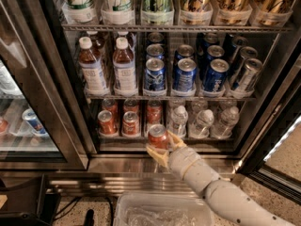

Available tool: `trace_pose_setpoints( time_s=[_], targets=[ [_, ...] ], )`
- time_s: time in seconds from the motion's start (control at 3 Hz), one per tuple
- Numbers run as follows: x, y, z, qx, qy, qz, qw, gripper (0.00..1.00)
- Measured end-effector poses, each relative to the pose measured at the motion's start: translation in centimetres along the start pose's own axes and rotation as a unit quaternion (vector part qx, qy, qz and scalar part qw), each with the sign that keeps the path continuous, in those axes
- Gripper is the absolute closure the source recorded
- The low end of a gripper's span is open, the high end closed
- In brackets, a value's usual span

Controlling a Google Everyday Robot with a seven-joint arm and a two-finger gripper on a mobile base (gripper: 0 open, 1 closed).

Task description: Pick coke can from bottom shelf of fridge

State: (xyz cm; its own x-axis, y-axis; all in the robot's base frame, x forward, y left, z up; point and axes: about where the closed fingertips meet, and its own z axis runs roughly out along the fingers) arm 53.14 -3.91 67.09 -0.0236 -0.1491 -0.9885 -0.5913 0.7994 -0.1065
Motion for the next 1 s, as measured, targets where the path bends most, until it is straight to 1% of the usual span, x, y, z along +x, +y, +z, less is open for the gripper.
trace_pose_setpoints(
  time_s=[0.33,0.67,1.0],
  targets=[
    [-2.5,-1.7,-1.1,-0.028,0.01,-0.002,0.9995,1.0],
    [-3.8,-1.6,-1.7,-0.073,0.024,-0.005,0.997,1.0],
    [-3.0,0.4,-2.0,-0.112,0.039,-0.006,0.993,1.0]
  ],
)
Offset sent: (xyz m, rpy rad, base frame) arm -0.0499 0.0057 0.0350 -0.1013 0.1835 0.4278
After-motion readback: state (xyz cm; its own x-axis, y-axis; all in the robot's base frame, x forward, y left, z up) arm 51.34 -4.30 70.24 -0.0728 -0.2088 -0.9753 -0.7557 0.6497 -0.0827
